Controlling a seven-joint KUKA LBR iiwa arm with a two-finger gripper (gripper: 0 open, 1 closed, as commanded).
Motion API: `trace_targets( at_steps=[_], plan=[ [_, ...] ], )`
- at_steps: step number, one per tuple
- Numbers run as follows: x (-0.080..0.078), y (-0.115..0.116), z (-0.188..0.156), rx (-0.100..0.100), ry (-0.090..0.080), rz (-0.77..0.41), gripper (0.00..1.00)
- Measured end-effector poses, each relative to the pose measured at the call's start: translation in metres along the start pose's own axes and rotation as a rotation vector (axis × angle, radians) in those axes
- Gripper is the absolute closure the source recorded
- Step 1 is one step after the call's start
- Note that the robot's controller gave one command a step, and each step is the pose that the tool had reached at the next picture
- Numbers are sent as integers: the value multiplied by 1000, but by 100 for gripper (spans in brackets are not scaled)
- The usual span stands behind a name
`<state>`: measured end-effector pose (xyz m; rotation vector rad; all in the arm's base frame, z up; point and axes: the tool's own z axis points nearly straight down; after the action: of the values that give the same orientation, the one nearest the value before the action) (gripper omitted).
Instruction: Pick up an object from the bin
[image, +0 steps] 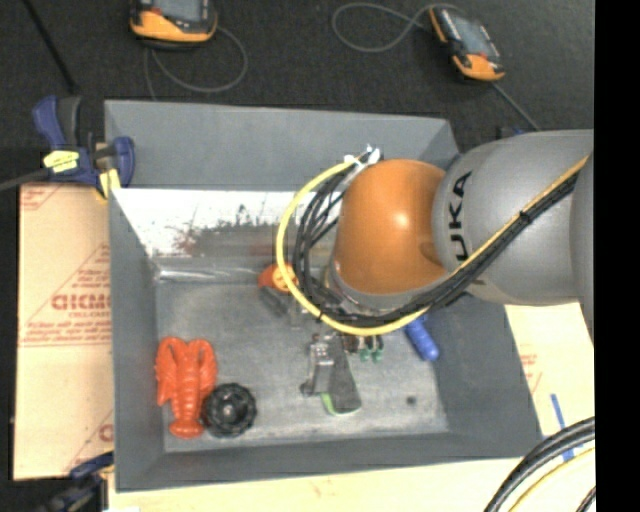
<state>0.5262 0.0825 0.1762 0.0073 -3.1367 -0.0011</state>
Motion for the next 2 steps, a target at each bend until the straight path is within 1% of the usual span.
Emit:
trace_targets(
  at_steps=[1, 2],
  plan=[
    [-1, 0, -5, -1, -8, 3, 0],
    [15, 29, 43, 1, -11, -93, 0]
  ],
)
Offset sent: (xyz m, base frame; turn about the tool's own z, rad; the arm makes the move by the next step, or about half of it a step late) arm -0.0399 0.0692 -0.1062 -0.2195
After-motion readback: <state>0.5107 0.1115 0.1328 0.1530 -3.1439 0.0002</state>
